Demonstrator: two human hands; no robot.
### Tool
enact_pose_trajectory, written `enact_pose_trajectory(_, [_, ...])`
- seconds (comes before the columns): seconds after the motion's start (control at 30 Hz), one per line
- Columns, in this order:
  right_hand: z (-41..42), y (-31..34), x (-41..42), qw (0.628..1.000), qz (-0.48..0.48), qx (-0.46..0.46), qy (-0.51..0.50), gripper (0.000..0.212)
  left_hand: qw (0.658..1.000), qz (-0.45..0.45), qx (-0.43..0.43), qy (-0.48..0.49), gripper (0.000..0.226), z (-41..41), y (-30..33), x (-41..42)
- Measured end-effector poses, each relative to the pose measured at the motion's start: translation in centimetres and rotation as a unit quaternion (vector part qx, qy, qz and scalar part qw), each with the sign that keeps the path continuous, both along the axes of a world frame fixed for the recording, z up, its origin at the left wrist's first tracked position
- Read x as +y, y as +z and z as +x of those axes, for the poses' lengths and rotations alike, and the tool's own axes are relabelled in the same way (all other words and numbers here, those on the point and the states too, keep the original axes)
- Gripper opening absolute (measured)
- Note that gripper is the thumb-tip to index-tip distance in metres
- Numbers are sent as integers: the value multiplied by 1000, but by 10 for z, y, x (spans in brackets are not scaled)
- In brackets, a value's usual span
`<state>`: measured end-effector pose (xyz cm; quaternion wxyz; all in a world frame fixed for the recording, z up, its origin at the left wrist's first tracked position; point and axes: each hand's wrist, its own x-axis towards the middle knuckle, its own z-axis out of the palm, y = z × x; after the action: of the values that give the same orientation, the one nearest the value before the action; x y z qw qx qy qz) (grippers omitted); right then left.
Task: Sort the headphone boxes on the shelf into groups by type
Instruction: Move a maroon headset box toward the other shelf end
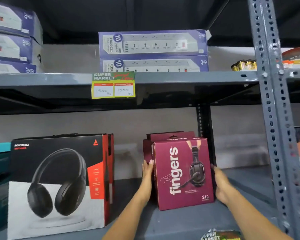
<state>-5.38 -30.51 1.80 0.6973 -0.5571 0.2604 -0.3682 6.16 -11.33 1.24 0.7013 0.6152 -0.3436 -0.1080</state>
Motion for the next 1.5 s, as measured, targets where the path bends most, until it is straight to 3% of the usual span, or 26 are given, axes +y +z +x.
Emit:
enact_pose_trajectory(0.07, [5,-3,0,998,-14,35,50,44,1000,9,14,19,89,21,-14,-16])
enact_pose_trajectory(0.17, [19,-3,1,993,-53,49,92,51,995,24,93,18,101,38,-13,-21])
enact_pose_trajectory(0.27, [33,-1,5,991,-50,56,112,56,991,-13,131,-11,67,31,-1,-15])
enact_pose_trajectory(0.37, [45,3,11,990,-64,53,110,52,990,-28,135,-29,62,38,0,-13])
enact_pose_trajectory(0.6, [37,5,45,989,-60,42,128,47,986,-34,160,30,46,34,-10,15])
enact_pose_trajectory(1.13, [10,-8,67,996,-9,16,92,46,996,-12,87,24,43,7,-21,49])
enact_pose_trajectory(1.37, [15,-10,63,996,28,19,78,46,994,-13,106,27,45,5,-20,48])
enact_pose_trajectory(1.5, [14,-11,60,997,44,-3,70,48,987,-23,155,38,57,7,-19,48])
